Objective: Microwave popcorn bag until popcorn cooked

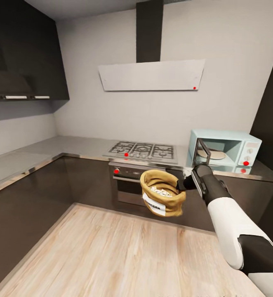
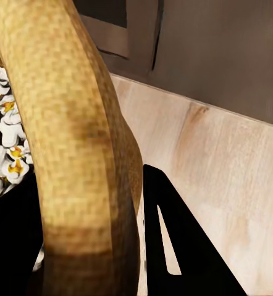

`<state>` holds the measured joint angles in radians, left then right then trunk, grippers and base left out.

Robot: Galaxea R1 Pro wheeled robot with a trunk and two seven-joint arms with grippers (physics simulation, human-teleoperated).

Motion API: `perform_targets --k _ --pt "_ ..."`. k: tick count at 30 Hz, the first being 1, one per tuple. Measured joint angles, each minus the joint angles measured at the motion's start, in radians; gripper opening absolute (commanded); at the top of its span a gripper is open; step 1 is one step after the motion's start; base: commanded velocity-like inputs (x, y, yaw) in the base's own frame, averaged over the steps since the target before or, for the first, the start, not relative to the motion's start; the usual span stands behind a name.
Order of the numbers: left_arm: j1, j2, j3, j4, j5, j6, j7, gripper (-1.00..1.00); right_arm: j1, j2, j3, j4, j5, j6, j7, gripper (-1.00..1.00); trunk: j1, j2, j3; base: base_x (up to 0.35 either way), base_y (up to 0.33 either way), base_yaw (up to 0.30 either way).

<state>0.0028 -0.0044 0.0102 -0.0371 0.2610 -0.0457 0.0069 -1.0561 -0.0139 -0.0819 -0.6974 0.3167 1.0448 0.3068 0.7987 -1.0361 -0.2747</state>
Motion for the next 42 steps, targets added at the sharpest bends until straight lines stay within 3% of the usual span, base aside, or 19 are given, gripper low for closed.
perform_targets --k 14,18,28,42 --pt "0.0 0.0 0.0 0.0 0.0 0.0 0.0 1.0 0.0 -0.001 0.0 0.0 0.002 0.0 0.0 -1.0 0.0 0.0 0.0 0.0 0.0 -0.25" --pt "0.0 0.0 0.0 0.0 0.0 0.0 0.0 1.0 0.0 -0.029 0.0 0.0 0.004 0.0 0.001 -1.0 0.0 0.0 0.0 0.0 0.0 -0.25" --pt "0.0 0.0 0.0 0.0 -0.001 0.0 0.0 1.0 0.0 -0.058 0.0 0.0 0.001 0.0 0.003 -1.0 0.0 0.0 0.0 0.0 0.0 -0.25" --pt "0.0 -0.001 -0.001 0.0 -0.003 0.0 -0.001 1.0 0.0 -0.075 0.0 0.002 -0.002 0.0 0.004 -1.0 0.0 0.0 0.0 0.0 0.0 -0.25"
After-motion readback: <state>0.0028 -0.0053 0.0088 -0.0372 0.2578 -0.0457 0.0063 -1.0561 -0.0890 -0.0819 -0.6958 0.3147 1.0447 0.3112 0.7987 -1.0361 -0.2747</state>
